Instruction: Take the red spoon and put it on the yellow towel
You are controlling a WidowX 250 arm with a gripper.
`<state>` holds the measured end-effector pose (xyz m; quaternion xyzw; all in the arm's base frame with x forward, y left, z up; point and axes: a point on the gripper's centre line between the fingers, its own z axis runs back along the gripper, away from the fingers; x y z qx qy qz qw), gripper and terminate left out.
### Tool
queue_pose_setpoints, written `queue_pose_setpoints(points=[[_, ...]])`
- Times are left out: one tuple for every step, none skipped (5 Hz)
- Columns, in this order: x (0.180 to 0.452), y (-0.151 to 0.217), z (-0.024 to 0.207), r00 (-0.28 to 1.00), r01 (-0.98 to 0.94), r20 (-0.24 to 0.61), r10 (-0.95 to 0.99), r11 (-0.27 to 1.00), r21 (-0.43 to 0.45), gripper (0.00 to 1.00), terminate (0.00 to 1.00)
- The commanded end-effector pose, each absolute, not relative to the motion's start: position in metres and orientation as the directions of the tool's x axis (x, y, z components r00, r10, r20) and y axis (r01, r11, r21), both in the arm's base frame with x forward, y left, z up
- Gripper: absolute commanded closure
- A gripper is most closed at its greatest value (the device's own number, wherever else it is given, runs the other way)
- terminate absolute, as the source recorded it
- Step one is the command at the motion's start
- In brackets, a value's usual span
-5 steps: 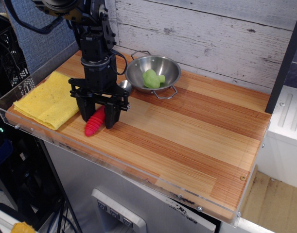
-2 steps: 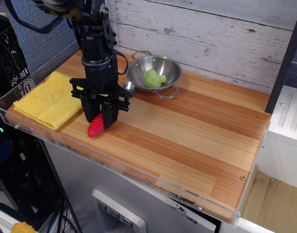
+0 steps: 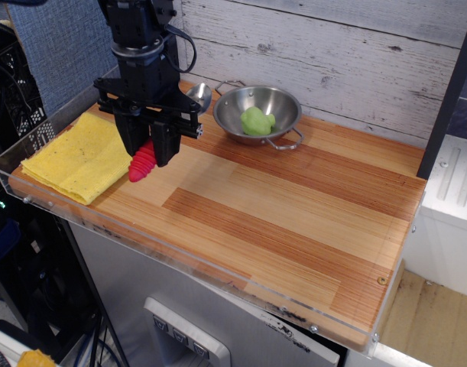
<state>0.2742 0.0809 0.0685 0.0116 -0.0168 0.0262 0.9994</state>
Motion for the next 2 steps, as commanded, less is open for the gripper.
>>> queue_pose_setpoints(points=[[0.274, 0.115, 0.093, 0.999, -0.011, 0.035, 0.008, 0.997, 0.071, 1.00, 0.00], [0.277, 0.141, 0.092, 1.000, 0.015, -0.018, -0.014, 0.998, 0.065, 1.00, 0.00]])
